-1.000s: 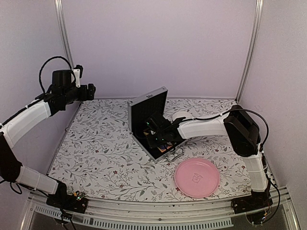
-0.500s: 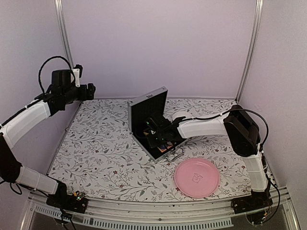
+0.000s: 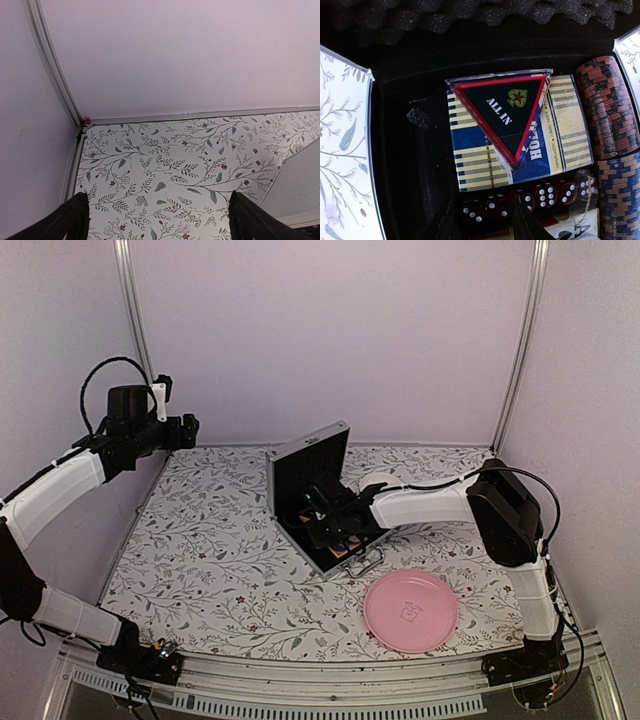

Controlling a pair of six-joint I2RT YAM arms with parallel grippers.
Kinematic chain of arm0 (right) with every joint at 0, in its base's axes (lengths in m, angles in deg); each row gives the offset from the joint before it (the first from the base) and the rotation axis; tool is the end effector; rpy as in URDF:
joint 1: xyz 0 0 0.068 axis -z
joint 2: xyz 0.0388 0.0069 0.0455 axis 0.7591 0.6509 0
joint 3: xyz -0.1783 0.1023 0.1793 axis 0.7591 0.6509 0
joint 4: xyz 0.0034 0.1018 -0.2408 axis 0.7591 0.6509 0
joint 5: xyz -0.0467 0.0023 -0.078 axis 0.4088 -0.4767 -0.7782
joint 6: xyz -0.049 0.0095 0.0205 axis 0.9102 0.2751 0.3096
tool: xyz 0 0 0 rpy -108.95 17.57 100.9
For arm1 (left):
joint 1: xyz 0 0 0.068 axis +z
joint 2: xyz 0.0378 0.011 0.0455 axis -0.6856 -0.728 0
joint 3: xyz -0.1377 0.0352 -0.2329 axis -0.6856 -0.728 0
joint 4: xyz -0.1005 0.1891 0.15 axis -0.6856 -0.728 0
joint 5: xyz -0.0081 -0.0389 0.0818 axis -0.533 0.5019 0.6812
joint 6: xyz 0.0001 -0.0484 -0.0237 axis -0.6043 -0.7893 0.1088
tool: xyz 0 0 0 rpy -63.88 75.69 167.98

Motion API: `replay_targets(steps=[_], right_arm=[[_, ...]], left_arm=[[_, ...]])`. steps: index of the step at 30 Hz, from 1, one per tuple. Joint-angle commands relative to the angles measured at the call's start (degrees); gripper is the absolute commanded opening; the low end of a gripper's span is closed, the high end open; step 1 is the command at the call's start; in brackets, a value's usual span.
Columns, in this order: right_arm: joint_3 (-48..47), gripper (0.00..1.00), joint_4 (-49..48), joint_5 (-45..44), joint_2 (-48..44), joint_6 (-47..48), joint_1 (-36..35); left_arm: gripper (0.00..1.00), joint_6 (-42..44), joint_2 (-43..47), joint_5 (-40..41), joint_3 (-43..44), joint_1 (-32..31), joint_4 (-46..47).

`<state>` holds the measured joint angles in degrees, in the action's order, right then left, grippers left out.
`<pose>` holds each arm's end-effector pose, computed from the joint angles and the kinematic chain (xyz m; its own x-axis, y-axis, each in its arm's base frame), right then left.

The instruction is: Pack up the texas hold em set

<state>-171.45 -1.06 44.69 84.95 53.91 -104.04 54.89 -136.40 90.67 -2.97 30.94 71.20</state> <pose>0.2865 0.3873 0.1455 -0.6696 -0.3881 -0.6332 -0.4962 0.8682 -0.0074 0.2971 -0.0591 0.3469 -0.3559 -0.0058 -0.9345 0.0356 0.9992 -0.0198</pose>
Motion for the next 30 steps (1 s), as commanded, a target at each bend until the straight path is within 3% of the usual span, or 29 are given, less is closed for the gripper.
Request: replay_targets(steps=[1, 11, 21, 30], right_arm=[[-0.8, 0.41, 1.8, 0.9, -3.4, -0.1, 0.4], [1.2, 0.43, 1.6, 2.2, -8.1, -0.4, 0.4], [9.6, 0.45, -0.6, 4.0, -17.8, 0.1, 0.5], [19.8, 0.59, -1.6, 4.5, -27.1, -1.1, 0.6]], left_arm=[[0.97, -0.5, 1.5, -0.6, 1.5, -0.3, -0.2], [0.97, -0.5, 1.8, -0.6, 1.5, -0.3, -0.2], [0.97, -0.6, 2.4, 0.2, 0.9, -0.2, 0.5], [0.96, -0.9, 3.5, 0.5, -0.3, -0.5, 2.2]])
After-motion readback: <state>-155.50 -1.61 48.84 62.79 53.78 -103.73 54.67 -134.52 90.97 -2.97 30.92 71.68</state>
